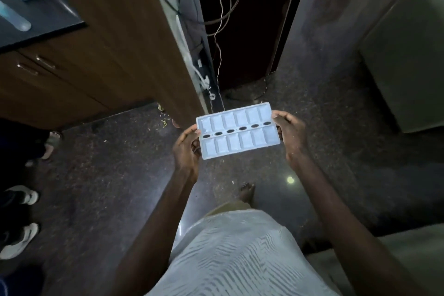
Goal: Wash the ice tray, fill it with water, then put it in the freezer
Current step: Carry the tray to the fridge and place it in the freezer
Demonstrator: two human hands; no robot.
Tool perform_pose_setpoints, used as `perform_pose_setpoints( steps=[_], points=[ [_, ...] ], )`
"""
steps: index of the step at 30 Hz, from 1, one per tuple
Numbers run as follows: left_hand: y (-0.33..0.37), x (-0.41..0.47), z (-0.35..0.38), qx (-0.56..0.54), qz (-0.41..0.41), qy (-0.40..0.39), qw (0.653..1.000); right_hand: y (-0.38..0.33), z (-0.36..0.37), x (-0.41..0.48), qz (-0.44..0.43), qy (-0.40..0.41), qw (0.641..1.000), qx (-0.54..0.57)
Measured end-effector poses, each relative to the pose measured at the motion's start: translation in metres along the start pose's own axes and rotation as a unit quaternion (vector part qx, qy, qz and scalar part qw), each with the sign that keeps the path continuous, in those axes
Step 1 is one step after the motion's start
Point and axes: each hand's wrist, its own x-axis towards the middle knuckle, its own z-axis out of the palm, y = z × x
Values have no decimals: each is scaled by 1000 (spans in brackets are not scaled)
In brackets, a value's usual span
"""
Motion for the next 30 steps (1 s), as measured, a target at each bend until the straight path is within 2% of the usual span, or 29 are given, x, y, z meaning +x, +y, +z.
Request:
perform_pose_setpoints(
  steps=[12, 24, 30],
  points=[
    [8, 42, 176, 0, 25, 35, 999, -77, -72, 148, 3, -15, 1000, -1],
    [-29, 74, 381, -54, 62, 93, 992, -166, -178, 315, -14, -89, 996, -11],
    [-55, 104, 470, -56, 47, 82, 994, -204, -233, 396, -20, -85, 996, -34]
  ],
)
